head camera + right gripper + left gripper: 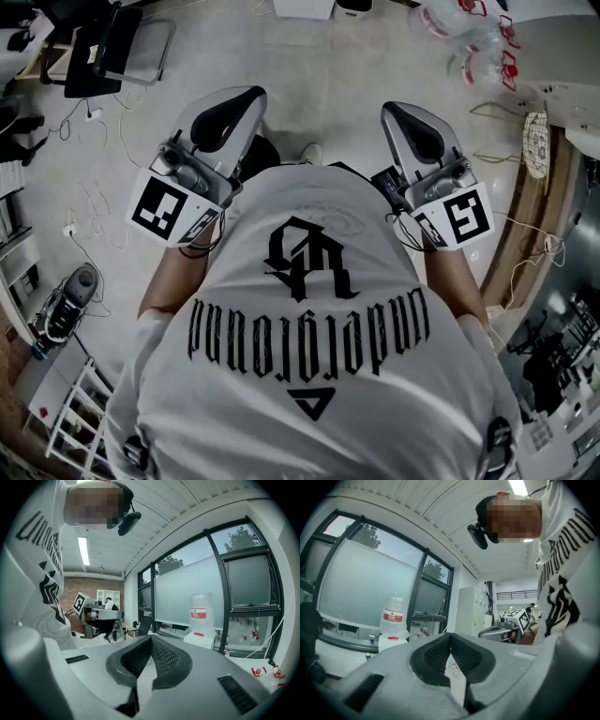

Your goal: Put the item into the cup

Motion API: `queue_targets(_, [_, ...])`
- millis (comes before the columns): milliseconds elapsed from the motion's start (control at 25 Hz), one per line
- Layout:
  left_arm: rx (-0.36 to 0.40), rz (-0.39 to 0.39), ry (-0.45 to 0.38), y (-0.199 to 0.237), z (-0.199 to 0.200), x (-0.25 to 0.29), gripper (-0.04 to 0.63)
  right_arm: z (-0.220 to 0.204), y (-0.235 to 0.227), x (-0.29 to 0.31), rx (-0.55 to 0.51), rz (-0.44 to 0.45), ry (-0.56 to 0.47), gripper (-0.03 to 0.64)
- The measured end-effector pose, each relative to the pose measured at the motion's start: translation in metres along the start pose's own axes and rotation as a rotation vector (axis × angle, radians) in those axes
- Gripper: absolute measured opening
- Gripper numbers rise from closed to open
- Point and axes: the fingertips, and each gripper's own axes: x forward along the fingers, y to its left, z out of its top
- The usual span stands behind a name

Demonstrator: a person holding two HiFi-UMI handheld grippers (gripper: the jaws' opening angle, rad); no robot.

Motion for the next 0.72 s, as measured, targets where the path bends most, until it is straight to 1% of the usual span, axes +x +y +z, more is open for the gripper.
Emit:
queue_targets(440, [-0.004, -0.011, -0.009, -0.011, -0.001, 0.014, 0.014, -0.002, -0.01, -0.012, 0.009, -0.007, -0.005, 0.014])
queue_targets(720, [-0.007, -0.012, -0.007, -0.006, -0.001, 0.02, 0.015, -0.001, -0.016, -0.007, 0.012, -0.001, -0.002, 0.014])
